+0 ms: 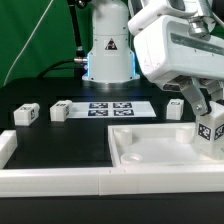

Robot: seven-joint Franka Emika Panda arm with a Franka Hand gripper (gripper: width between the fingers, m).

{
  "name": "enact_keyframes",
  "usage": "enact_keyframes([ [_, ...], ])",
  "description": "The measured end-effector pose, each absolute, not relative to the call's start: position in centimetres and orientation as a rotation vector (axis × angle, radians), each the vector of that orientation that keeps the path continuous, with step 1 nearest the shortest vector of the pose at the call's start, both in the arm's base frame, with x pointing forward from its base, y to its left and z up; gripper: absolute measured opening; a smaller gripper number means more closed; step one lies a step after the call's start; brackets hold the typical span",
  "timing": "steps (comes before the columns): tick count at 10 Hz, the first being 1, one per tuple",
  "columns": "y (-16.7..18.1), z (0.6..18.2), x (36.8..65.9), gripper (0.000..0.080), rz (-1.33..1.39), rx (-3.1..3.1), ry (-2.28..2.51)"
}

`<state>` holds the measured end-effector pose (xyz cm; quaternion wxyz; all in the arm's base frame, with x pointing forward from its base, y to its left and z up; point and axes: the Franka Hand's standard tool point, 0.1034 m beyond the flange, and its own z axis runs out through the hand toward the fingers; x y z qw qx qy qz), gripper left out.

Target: Assemble one leg

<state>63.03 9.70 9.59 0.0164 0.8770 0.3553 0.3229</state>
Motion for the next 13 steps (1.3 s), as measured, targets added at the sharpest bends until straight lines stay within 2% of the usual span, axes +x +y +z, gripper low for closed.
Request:
enact_keyframes([
  [5,9.4,9.0,61.8,0.0330,1.013,2.715,1.105],
  [10,9.5,8.8,61.8,0.0330,0.970,2.733,1.139],
  [11,9.5,8.7,61.8,0.0502,0.968,2.734,1.140],
  [12,9.5,8.7,61.8,0.0502,0.967,2.734,1.140],
  [13,9.5,8.7,61.8,0.0622,0.966,2.735,1.140],
])
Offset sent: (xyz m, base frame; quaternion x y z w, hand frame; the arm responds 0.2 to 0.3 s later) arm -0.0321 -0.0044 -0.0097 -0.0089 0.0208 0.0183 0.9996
